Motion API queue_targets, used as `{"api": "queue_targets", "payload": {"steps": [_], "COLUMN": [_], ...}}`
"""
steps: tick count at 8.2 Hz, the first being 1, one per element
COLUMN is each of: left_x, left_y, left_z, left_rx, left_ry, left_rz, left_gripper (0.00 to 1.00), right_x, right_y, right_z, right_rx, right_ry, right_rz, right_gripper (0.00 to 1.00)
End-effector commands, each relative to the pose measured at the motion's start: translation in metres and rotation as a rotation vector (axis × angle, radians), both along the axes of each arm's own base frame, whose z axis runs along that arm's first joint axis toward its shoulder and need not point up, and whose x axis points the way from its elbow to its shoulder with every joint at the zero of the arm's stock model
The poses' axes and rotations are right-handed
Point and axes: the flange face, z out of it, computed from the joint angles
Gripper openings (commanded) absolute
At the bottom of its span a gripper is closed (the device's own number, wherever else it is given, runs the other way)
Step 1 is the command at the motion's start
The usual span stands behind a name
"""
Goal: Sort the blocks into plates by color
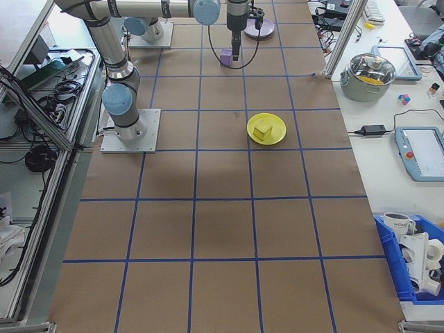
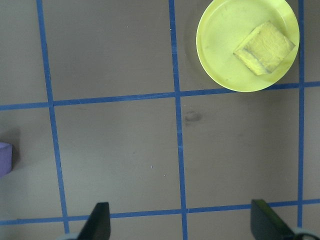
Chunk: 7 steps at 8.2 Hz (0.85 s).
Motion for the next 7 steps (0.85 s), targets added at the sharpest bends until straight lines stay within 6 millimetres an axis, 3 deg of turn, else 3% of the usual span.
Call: {"api": "queue_targets", "payload": {"steps": [1, 3, 4, 7], "left_x": [-0.038, -0.035, -0.035, -0.049], "left_y": [-0.018, -0.010, -0.009, -0.019], "left_z": [-0.068, -0.144, -0.164, -0.190], "left_rx": [0.111, 0.262, 0.283, 0.301], "left_ry": [-0.018, -0.052, -0.058, 0.052], "left_rz": [-0.088, -0.095, -0.085, -0.064], "left_gripper": [1.00, 1.00, 1.00, 1.00], "right_x": [-0.006, -0.004, -0.003, -0.003], "right_y": [0.005, 0.008, 0.008, 0.011], "right_z": [0.008, 0.005, 0.005, 0.001], "right_rx": [0.007, 0.007, 0.009, 0.017], "right_ry": [0.001, 0.003, -0.005, 0.004], "right_rz": [-0.001, -0.015, -0.014, -0.012], "right_gripper": [1.00, 1.00, 1.00, 1.00]}}
